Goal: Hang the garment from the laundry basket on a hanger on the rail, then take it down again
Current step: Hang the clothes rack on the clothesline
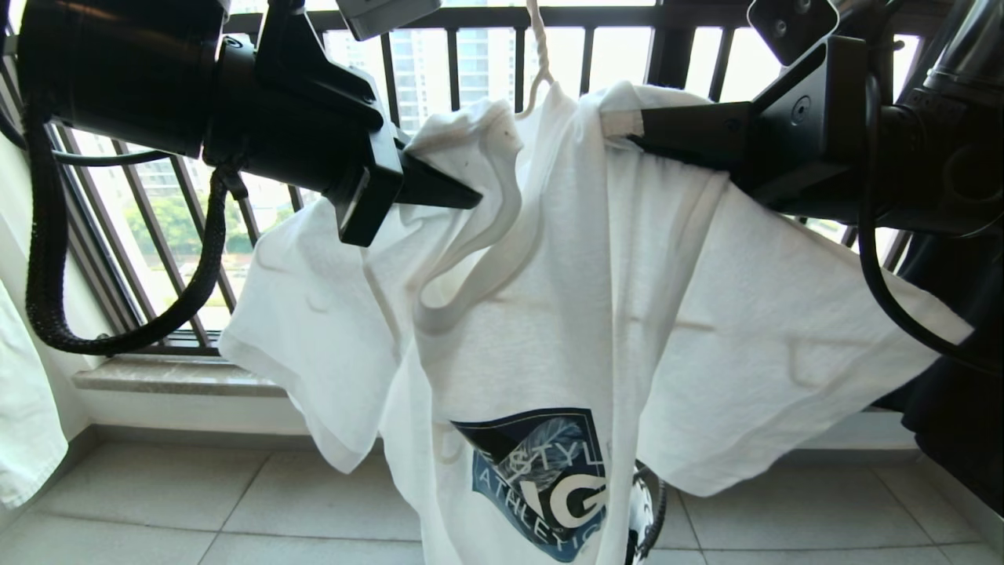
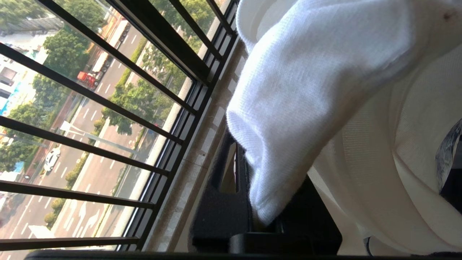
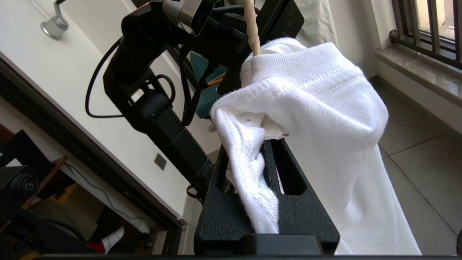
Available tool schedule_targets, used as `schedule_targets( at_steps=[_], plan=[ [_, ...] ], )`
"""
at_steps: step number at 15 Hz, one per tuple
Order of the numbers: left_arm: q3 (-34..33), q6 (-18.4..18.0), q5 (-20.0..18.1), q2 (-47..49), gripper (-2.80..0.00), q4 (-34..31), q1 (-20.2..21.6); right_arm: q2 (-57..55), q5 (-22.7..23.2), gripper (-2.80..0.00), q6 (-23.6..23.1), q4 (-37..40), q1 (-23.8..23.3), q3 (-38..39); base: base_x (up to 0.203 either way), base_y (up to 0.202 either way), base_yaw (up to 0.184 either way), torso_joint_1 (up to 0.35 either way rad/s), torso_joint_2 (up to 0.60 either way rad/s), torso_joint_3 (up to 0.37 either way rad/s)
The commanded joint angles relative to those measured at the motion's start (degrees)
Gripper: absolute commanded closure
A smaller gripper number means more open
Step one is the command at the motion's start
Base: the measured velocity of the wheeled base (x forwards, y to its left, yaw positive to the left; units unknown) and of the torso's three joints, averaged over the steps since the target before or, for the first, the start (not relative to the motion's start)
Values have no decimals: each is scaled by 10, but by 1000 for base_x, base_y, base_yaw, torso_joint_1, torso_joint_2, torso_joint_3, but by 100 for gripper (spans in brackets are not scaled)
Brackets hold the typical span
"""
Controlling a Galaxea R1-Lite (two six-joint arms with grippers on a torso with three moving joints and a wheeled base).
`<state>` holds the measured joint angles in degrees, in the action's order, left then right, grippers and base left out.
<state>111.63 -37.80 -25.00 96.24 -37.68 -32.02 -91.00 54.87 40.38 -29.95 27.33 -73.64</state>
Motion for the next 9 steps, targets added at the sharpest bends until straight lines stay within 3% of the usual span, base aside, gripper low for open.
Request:
schedule_targets(
  at_steps=[1, 3, 6, 9],
  plan=[
    [-3, -1, -4, 0, 0, 0, 0, -8, 2, 0, 1, -2, -2, 0, 0, 0, 0, 0, 0, 0],
    [-7, 2, -30, 0, 0, 0, 0, -13, 2, 0, 1, -2, -11, -5, 0, 0, 0, 0, 0, 0],
    [-26, 3, -37, -2, 0, 9, 0, -15, 3, 0, 1, -2, -21, -15, 0, 0, 0, 0, 0, 0],
    [-60, 33, -36, -1, 0, 94, 3, -31, 3, 0, -1, -2, -22, -31, 0, 0, 0, 0, 0, 0]
  ],
)
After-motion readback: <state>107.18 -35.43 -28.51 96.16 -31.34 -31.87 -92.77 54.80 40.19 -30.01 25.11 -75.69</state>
